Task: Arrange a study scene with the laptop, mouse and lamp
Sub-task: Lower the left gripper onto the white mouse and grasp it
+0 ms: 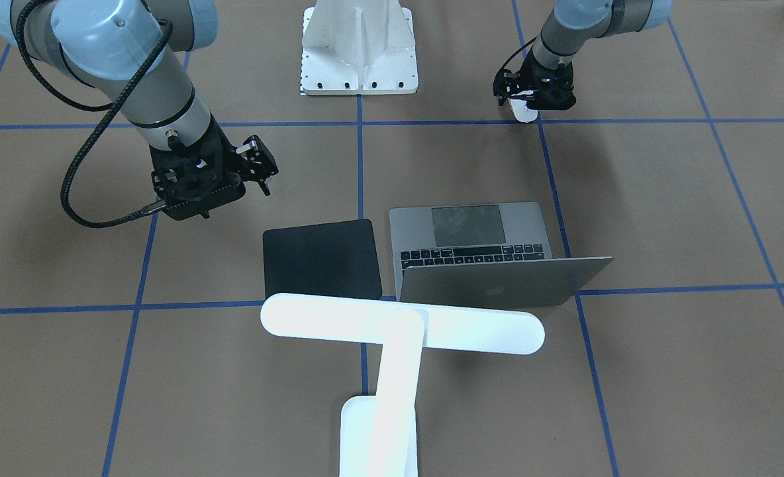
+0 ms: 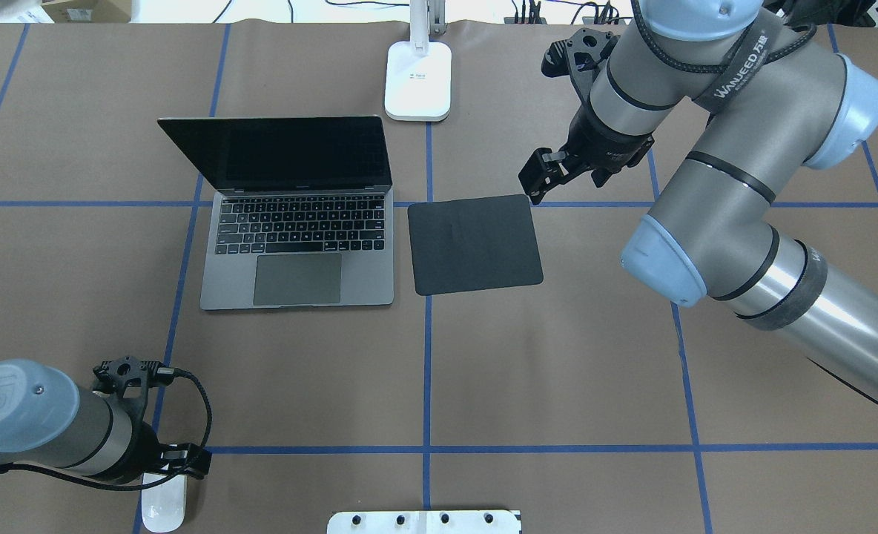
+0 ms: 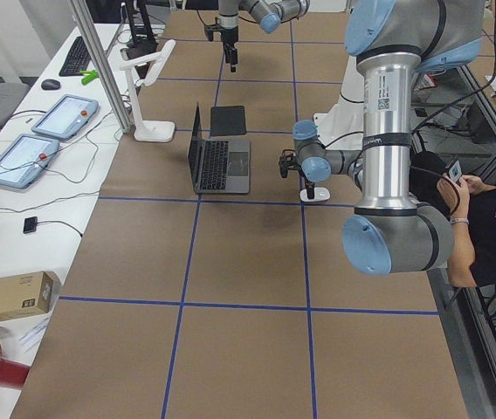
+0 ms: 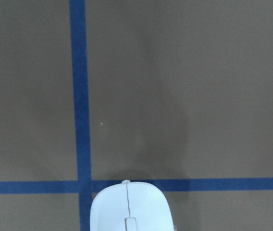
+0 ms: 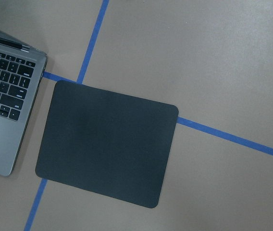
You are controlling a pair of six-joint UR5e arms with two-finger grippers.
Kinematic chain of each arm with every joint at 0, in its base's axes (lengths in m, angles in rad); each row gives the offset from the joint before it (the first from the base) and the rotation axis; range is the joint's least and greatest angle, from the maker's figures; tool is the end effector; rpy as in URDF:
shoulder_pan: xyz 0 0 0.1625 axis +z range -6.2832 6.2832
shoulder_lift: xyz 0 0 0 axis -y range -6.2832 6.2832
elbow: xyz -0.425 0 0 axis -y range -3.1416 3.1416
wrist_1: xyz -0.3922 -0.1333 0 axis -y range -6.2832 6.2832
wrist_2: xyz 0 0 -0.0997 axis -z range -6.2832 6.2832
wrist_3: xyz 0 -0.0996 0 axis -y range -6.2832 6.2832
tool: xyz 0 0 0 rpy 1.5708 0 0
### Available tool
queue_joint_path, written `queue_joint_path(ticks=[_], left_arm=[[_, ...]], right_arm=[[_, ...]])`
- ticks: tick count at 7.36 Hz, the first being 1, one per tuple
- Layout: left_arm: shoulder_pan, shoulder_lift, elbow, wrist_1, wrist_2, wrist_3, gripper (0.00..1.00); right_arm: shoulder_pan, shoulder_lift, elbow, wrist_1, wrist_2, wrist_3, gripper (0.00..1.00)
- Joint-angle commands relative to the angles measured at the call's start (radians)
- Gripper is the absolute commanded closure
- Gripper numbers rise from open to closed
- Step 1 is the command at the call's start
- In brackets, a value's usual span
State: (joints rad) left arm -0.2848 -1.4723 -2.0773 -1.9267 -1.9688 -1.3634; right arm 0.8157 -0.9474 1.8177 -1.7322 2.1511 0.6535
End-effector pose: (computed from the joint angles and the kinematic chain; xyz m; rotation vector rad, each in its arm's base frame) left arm 0.4088 -0.2184 0.4272 -0.1832 0.8225 0.0792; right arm -0.3750 -0.5133 0.2060 0.1654 -0.8711 -0.3004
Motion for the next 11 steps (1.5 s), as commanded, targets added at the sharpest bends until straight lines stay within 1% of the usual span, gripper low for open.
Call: queue_joint_path(ticks=[1,5,7,9,11], left_arm=[[0.001,0.007,-0.003,0.0,-0.007,-0.003,0.06],[0.004,0.015,0.005,0.0,-0.01,-0.019,0.07],[0.007,0.013,0.006,-0.002,-0.045,-0.022,0.11],[0.009,0.009,0.017,-0.002,-0.047,-0.019,0.19],[0.01,0.004,0.033,-0.009,-0.05,-0.019,0.2]], right_arm=[[-0.012,0.001,0.0,-0.001,-0.016,0.0,0.0],[-0.023,0.007,0.0,-0.001,-0.028,0.002,0.0],[-0.027,0.01,0.002,-0.001,-0.031,0.002,0.0],[-0.032,0.016,0.002,-0.001,-0.031,0.002,0.0],[-0.035,0.018,0.0,-0.001,-0.053,0.002,0.0]])
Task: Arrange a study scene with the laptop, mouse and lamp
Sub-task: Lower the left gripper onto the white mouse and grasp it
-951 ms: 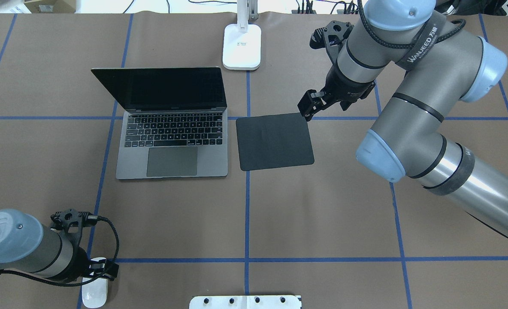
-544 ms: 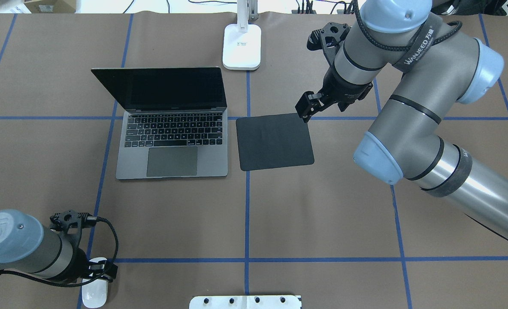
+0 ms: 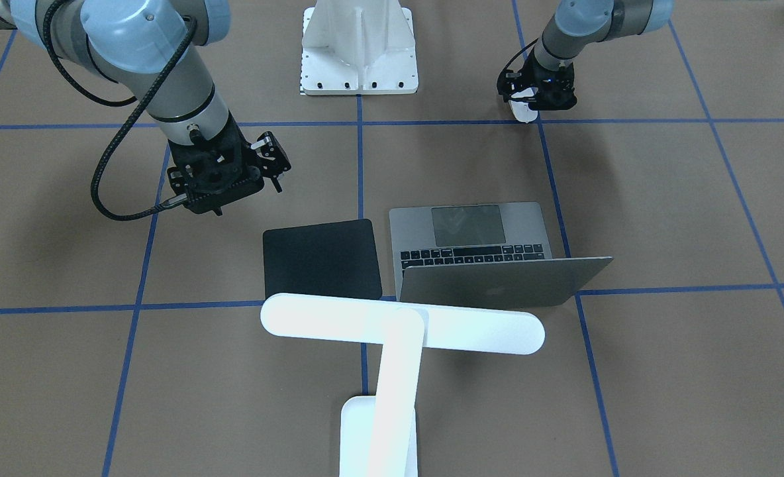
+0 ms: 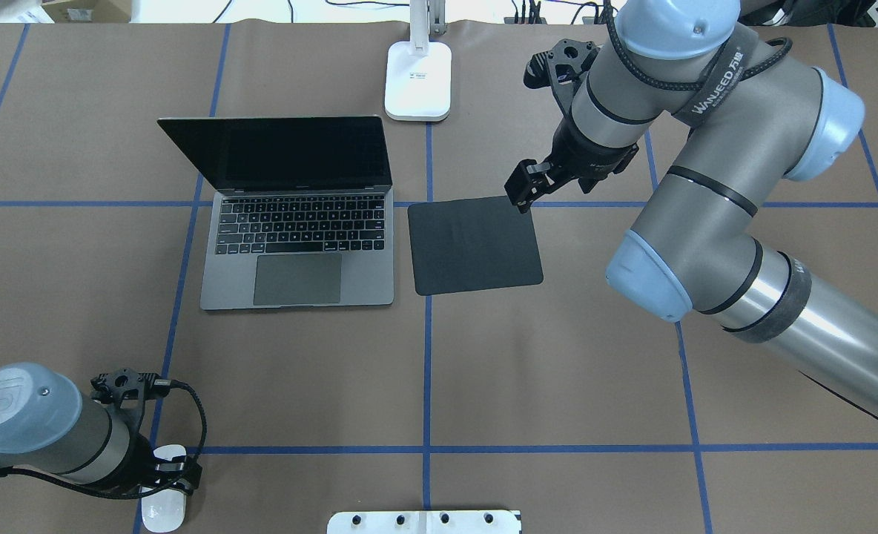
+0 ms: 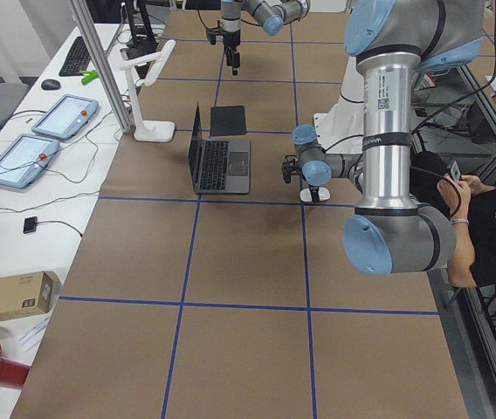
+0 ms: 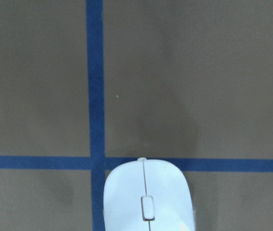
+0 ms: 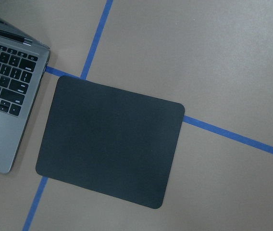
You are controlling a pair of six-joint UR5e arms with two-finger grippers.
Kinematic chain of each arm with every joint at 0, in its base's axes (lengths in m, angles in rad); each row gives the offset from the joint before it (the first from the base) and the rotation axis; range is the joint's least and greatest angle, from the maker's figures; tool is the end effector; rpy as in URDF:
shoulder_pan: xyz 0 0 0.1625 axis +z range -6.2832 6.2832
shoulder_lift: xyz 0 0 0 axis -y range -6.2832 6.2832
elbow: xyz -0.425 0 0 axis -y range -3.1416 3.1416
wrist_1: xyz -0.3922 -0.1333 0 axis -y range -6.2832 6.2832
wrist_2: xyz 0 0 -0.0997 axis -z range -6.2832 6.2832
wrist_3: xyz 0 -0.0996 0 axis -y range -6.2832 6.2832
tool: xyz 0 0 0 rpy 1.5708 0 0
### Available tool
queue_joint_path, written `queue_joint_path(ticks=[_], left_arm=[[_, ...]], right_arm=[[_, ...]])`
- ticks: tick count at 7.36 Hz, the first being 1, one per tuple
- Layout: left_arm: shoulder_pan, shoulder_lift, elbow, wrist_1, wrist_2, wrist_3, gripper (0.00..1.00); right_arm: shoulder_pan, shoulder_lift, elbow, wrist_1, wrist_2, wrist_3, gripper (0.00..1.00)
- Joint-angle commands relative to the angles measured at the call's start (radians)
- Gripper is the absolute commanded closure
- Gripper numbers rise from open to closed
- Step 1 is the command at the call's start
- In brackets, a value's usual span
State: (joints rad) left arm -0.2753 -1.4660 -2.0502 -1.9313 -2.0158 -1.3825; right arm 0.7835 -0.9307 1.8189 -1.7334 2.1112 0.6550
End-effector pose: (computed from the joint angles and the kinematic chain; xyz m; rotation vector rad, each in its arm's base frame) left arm 0.4131 -0.2106 0.4415 -0.2470 0.8002 0.0817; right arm -0.3902 -0.5045 0.1968 0.1911 -0.8574 -0.3197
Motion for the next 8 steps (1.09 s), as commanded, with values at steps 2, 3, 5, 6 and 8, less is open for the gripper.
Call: queue_joint_path(ticks=[2,3,5,6,8], left_arm=[[0.002,-0.013,0.007,-0.005,-0.014,0.0,0.31],[0.002,-0.017,0.008,-0.005,-0.014,0.0,0.37],[0.004,-0.019,0.008,-0.005,-0.014,0.0,0.38],[0.004,-0.019,0.007,-0.003,-0.014,0.0,0.38],[0.002,-0.017,-0.002,-0.003,-0.014,-0.001,0.35]], right_arm=[[-0.009,0.003,0.0,0.0,-0.022,0.0,0.0],[-0.009,0.001,-0.001,0.0,-0.022,0.0,0.0],[-0.009,0.0,-0.001,0.0,-0.022,0.0,0.0],[-0.012,0.0,-0.001,0.0,-0.022,0.0,0.0],[-0.015,-0.002,-0.001,0.0,-0.023,0.0,0.0]])
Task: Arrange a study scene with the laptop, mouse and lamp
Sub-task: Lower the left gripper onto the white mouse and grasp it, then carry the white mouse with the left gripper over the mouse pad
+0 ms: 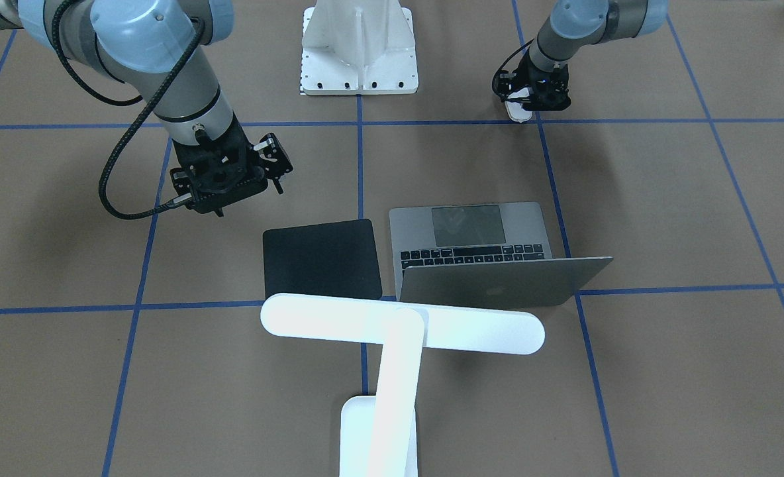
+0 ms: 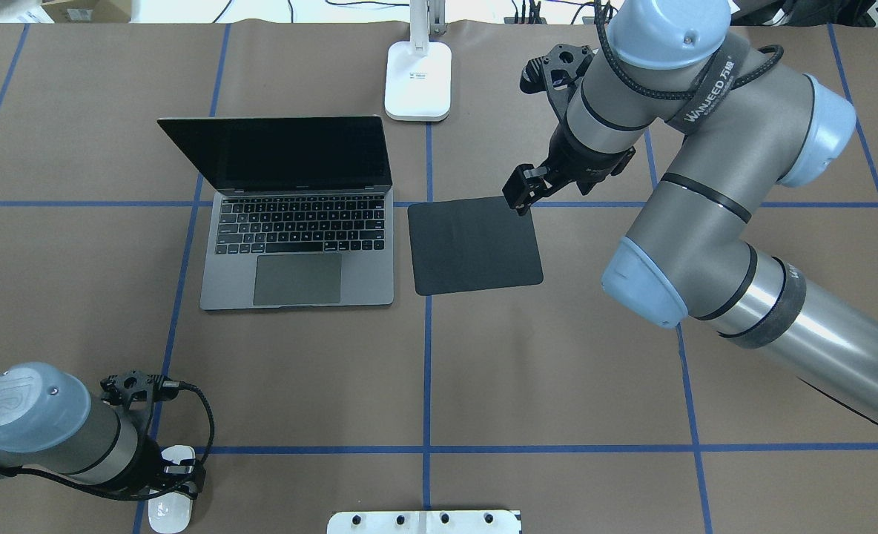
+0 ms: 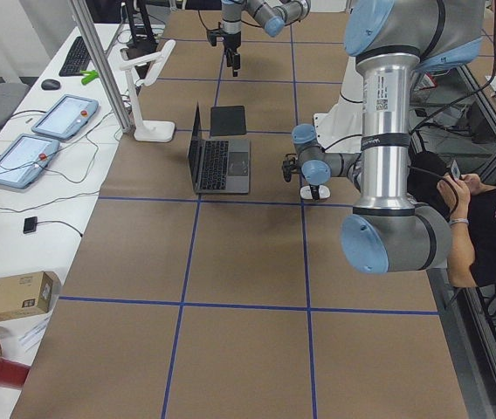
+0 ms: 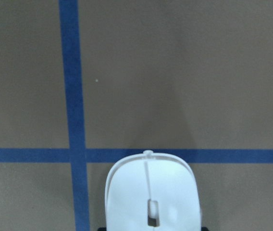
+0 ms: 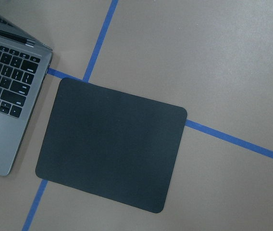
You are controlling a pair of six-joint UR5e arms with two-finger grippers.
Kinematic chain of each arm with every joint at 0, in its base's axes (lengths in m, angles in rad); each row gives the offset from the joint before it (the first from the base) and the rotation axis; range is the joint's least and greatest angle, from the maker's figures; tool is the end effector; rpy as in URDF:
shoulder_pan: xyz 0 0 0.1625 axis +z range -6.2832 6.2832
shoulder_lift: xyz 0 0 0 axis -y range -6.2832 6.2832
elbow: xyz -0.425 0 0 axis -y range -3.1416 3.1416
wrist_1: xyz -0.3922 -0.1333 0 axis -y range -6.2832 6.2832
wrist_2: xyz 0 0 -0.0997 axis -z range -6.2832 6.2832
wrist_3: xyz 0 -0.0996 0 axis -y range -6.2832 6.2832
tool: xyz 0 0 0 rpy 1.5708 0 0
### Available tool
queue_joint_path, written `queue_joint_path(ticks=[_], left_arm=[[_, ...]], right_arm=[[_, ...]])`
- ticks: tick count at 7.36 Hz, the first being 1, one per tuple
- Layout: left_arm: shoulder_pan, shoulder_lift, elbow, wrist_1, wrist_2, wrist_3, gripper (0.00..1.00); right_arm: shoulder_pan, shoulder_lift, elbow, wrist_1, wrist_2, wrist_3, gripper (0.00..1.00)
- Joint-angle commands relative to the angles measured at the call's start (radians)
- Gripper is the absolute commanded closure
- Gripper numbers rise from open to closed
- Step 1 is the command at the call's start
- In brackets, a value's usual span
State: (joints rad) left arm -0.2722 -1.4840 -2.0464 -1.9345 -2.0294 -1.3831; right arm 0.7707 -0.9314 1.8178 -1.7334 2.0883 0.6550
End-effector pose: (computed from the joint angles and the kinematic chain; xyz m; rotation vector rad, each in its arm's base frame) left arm 0.4190 -0.2096 0.4343 -0.2564 0.8183 0.0932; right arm -0.3960 -0.5017 0.1985 0.2000 -0.8423 -0.3231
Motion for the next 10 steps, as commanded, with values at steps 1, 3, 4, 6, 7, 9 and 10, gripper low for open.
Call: queue_joint_path(ticks=[1,3,4,6,7,9,10], left_arm=[[-0.002,-0.001,-0.017,0.003,0.0,-0.001,0.34],[-0.013,0.002,-0.055,0.008,0.0,0.001,0.35],[-0.024,0.001,-0.06,0.008,0.0,0.01,0.35],[-0.041,-0.018,-0.058,0.009,0.0,0.057,0.35],[-0.07,-0.042,-0.06,0.043,0.0,0.131,0.35],[-0.151,-0.288,-0.061,0.353,0.003,0.278,0.35],[-0.192,-0.394,-0.06,0.474,0.003,0.35,0.35]], right_arm=[[-0.004,-0.003,0.0,0.0,-0.001,0.0,0.0],[-0.004,-0.006,-0.002,0.0,0.001,-0.002,0.0],[-0.005,-0.01,-0.002,0.002,0.001,-0.002,0.0],[-0.004,-0.021,-0.003,0.002,0.002,-0.002,0.0],[-0.002,-0.023,-0.005,0.002,0.003,-0.002,0.0],[-0.001,-0.038,-0.003,0.003,0.006,-0.002,0.0],[0.002,-0.041,-0.005,0.003,0.004,-0.002,0.0]])
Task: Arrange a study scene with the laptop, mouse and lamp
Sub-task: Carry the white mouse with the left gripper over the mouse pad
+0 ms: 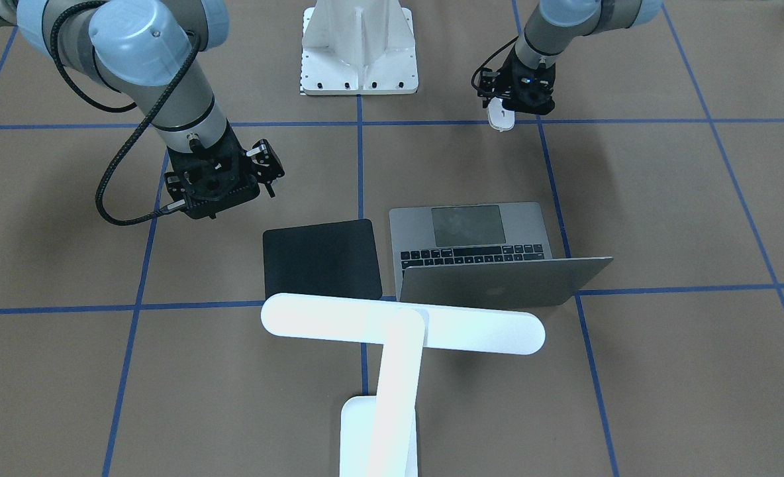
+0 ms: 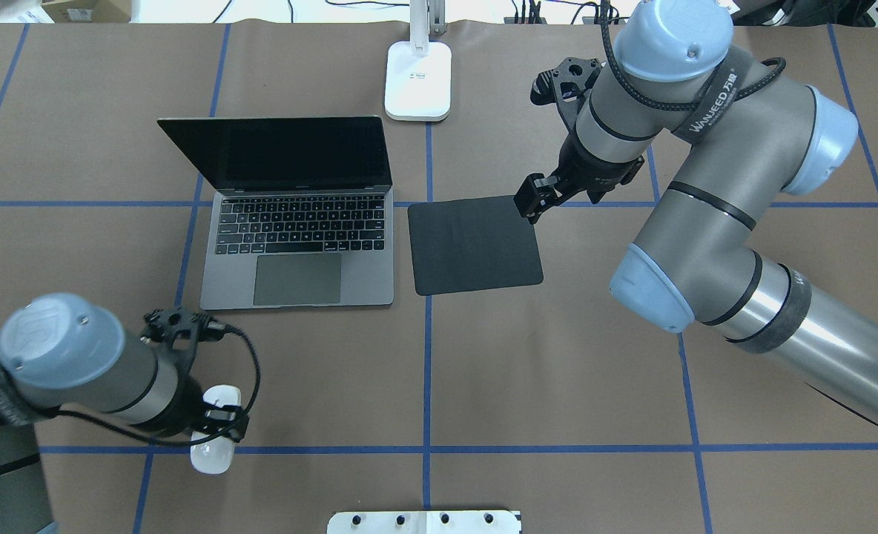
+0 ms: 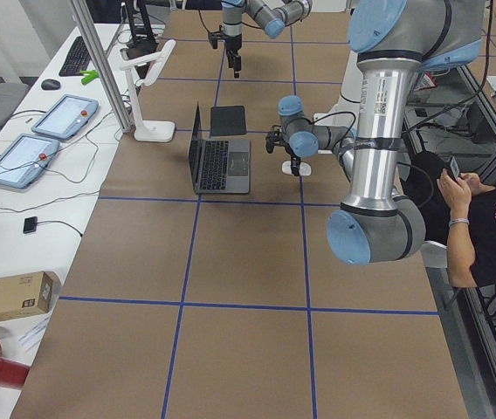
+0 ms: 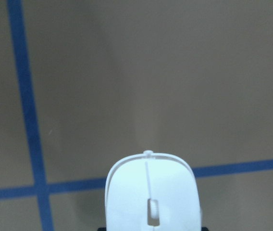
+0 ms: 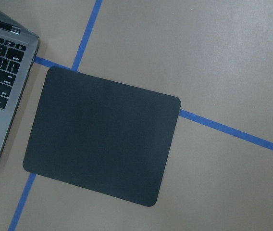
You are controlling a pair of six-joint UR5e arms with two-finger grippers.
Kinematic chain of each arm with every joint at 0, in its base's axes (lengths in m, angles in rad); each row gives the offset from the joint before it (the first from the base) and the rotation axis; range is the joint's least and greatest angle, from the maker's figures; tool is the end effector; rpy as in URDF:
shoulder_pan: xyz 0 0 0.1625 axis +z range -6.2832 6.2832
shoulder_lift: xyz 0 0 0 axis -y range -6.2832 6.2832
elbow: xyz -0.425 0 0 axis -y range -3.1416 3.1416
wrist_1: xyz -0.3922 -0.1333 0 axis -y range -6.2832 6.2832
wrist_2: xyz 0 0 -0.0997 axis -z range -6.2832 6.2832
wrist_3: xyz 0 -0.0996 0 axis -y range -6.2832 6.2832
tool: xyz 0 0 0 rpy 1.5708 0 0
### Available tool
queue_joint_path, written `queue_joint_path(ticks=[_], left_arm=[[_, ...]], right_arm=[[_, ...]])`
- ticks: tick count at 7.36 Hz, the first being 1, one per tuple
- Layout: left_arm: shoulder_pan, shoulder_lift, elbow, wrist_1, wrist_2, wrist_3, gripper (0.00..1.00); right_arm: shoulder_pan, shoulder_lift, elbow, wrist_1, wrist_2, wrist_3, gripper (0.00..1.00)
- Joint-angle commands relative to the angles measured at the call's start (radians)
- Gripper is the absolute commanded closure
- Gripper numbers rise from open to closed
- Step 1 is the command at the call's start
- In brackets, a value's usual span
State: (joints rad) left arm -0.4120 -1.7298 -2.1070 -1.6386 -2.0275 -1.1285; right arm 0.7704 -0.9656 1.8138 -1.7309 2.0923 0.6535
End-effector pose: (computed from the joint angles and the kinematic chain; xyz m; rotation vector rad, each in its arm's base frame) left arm 0.4245 -0.2830 0.3266 -0.0847 0.8624 0.2025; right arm -0.3960 -0.5009 0.2212 0.1701 -0.8233 -0.3175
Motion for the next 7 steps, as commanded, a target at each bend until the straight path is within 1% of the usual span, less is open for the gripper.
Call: queue_joint_path(ticks=[1,3,4,7], left_arm=[[-0.071,-0.181,0.004,0.206,0.004,0.137,0.35],[-0.126,-0.247,0.039,0.212,0.004,0.193,0.36],[-0.145,-0.308,0.092,0.212,0.003,0.213,0.36],[-0.148,-0.506,0.276,0.212,0.003,0.214,0.36]], right_arm=[[0.004,-0.015,-0.001,0.001,0.0,0.0,0.0],[0.009,-0.022,0.002,0.002,0.0,0.0,0.0],[0.013,-0.028,0.005,0.002,0.0,0.0,0.0],[0.03,-0.054,0.016,0.002,-0.002,0.0,0.0]])
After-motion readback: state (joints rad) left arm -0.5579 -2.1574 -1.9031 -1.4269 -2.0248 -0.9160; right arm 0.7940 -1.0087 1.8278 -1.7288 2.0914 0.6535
